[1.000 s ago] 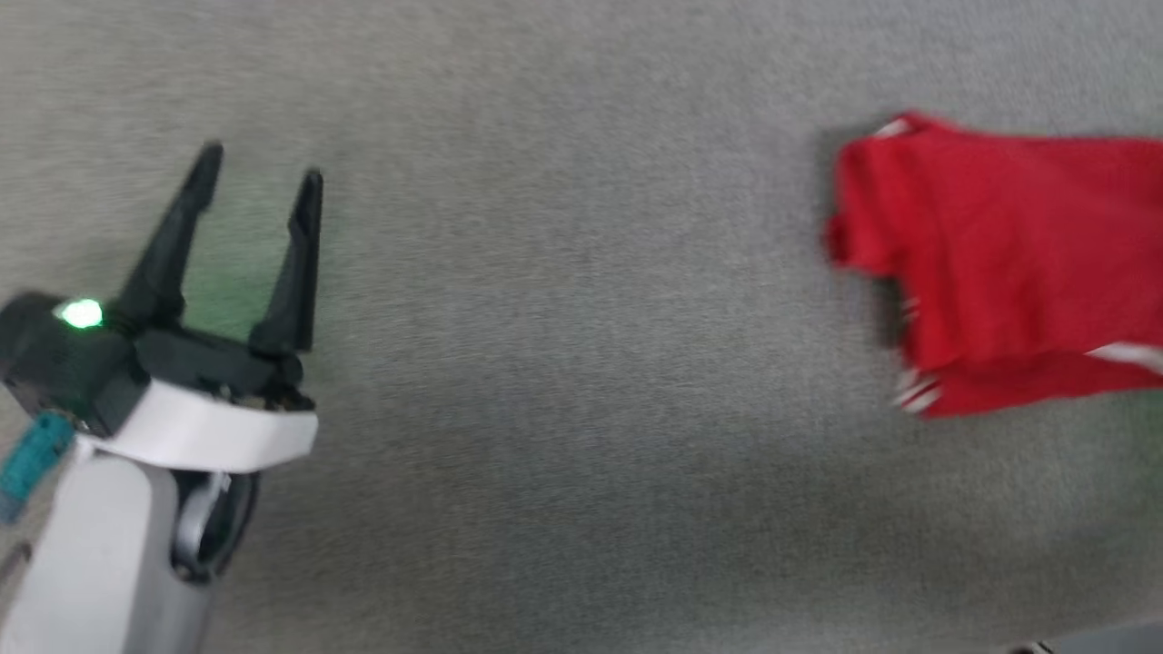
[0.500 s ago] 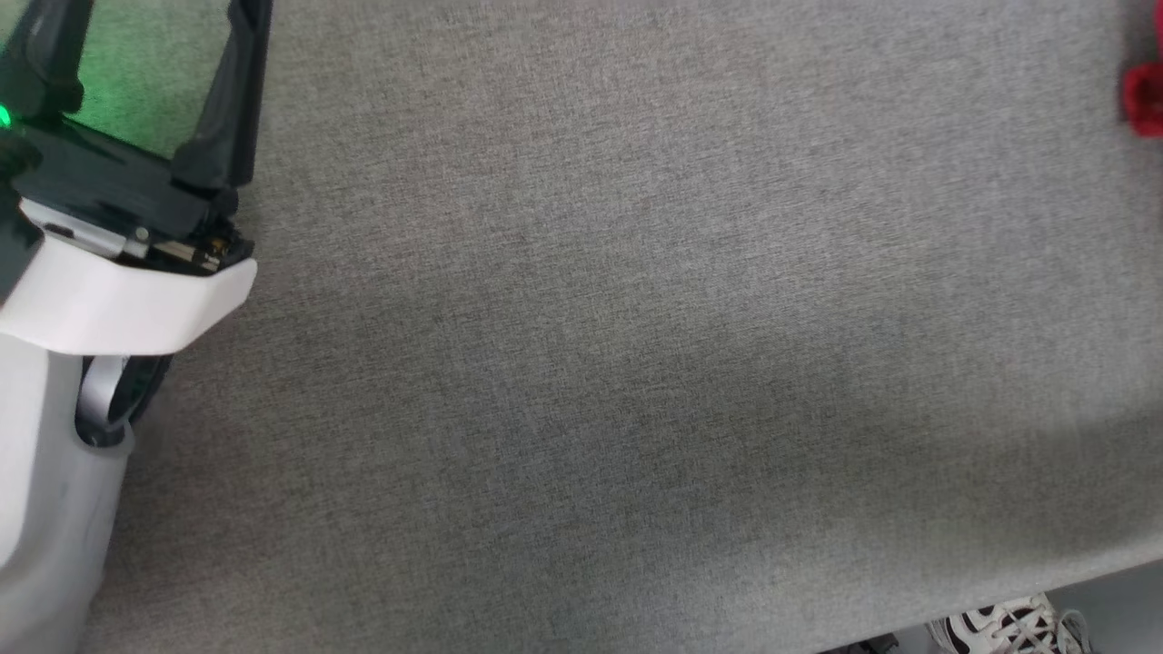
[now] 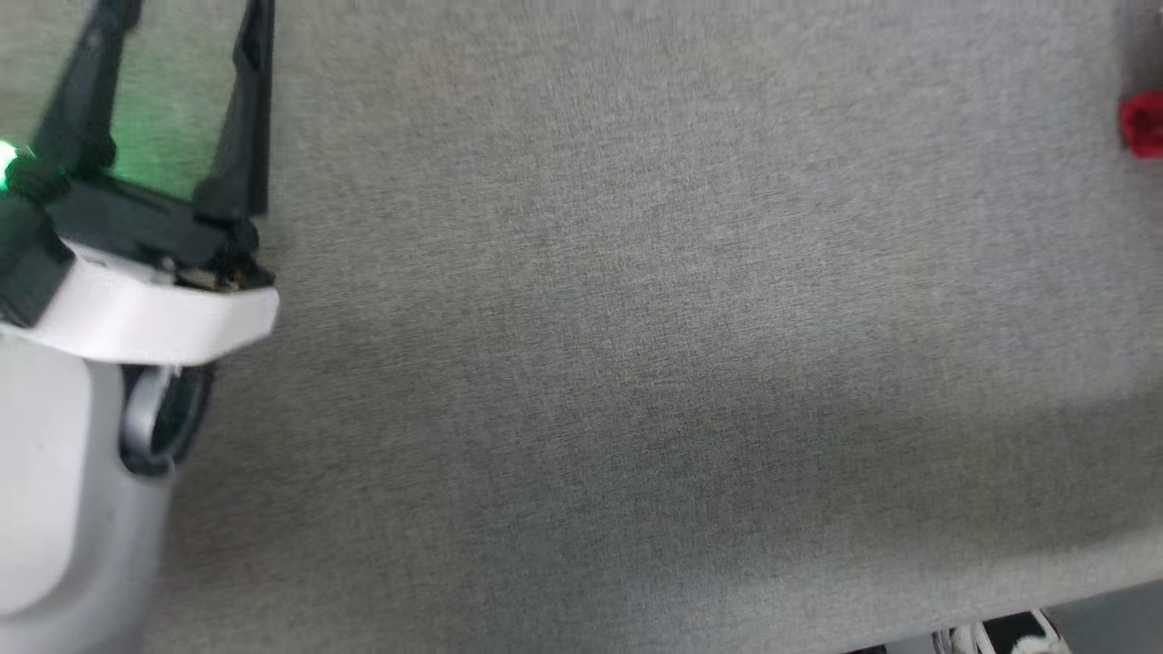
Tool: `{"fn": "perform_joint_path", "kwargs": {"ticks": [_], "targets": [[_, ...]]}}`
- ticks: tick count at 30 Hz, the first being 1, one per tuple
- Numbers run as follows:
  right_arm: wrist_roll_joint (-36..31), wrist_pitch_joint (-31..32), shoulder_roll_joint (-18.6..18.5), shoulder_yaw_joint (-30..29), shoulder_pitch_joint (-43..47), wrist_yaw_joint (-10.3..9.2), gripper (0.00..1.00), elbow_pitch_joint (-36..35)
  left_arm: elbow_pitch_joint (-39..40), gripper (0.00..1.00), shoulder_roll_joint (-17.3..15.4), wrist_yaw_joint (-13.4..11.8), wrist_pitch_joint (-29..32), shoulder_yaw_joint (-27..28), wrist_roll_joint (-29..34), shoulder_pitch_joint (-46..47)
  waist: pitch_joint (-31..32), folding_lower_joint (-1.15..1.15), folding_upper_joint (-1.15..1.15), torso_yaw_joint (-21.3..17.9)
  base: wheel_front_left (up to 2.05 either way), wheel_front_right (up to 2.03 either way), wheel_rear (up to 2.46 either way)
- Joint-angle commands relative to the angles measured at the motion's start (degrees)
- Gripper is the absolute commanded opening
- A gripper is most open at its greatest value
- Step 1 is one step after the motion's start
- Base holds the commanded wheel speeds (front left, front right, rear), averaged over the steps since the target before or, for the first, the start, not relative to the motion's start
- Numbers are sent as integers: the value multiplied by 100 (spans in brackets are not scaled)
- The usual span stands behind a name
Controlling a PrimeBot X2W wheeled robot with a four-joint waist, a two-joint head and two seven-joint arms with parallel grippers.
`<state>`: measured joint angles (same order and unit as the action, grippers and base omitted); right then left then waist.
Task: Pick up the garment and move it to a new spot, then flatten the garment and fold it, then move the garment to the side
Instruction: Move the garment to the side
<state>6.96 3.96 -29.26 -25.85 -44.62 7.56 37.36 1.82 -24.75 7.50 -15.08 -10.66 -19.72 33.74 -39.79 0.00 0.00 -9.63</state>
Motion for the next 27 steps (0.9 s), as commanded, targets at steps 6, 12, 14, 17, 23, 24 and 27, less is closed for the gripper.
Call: {"fn": "perform_joint_path", "kwargs": {"ticks": [6, 12, 14, 17, 23, 24, 27], "targets": [[304, -252, 33, 976, 437, -15, 100, -253, -247, 100, 495, -8, -10, 368, -77, -857, 1039, 0, 0, 412, 0, 0, 0], [672, -676, 321, 2035, 845, -14, 100, -611, -573, 100, 806, -8, -10, 635, -17, -1653, 1793, 0, 0, 704, 0, 0, 0], [764, -845, 425, 2300, 986, -15, 100, -702, -695, 100, 903, -8, -10, 744, 0, -1852, 1982, 0, 0, 806, 0, 0, 0], [906, -1112, 634, 2589, 1290, -15, 100, -795, -886, 100, 1033, -8, -10, 844, -5, -2125, 2281, 0, 0, 967, 0, 0, 0], [1195, -1639, 1010, 2898, 1867, -15, 100, -936, -1157, 100, 1170, -8, -10, 1045, 42, -2628, 2823, 0, 0, 1129, 0, 0, 0], [1240, -1686, 1060, 2947, 1971, -14, 100, -965, -1189, 100, 1182, -8, -10, 1079, 35, -2721, 2911, 0, 0, 1139, 0, 0, 0], [1345, -1738, 1138, 3046, 2181, -14, 100, -1033, -1223, 100, 1208, -8, -10, 1105, 31, -2874, 3069, 0, 0, 1154, 0, 0, 0]]}}
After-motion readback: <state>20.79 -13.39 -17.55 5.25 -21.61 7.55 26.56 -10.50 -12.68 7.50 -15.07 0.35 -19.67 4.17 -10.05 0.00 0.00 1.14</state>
